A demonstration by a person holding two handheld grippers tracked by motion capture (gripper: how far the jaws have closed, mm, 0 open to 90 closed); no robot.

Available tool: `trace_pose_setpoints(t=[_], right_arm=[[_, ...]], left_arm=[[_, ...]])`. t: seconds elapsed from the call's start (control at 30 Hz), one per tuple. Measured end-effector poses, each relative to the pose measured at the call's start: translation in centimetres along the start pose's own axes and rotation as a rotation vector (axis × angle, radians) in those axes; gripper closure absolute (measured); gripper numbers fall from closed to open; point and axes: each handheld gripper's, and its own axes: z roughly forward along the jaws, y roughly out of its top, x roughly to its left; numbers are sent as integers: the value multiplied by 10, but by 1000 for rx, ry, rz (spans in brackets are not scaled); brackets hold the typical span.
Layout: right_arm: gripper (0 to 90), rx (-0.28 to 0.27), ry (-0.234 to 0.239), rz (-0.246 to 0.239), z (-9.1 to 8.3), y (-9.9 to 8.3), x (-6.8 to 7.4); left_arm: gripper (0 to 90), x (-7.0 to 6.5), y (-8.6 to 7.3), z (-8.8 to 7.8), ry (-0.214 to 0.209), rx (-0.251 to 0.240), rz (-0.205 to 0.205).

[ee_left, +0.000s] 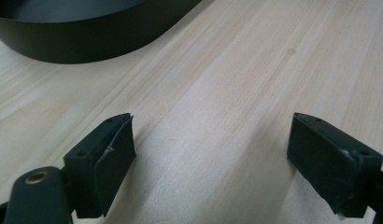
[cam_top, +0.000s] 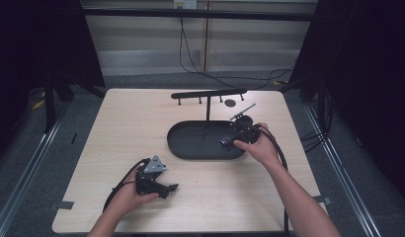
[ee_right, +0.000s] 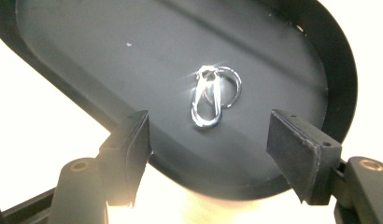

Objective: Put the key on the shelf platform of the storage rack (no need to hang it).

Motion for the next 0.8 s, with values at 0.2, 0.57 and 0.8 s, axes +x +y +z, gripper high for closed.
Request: trace_pose_setpoints(t=[0.2, 0.57, 0.8], right_arm=[[302, -2, 6, -6, -6, -5, 0], [297, -7, 9, -29, -18, -13, 3], [298, -9, 11, -34, -21, -20, 2]], left_arm=[[147, 0, 0, 0, 0, 0, 1], [147, 0, 0, 0, 0, 0, 0], [147, 0, 0, 0, 0, 0, 0]])
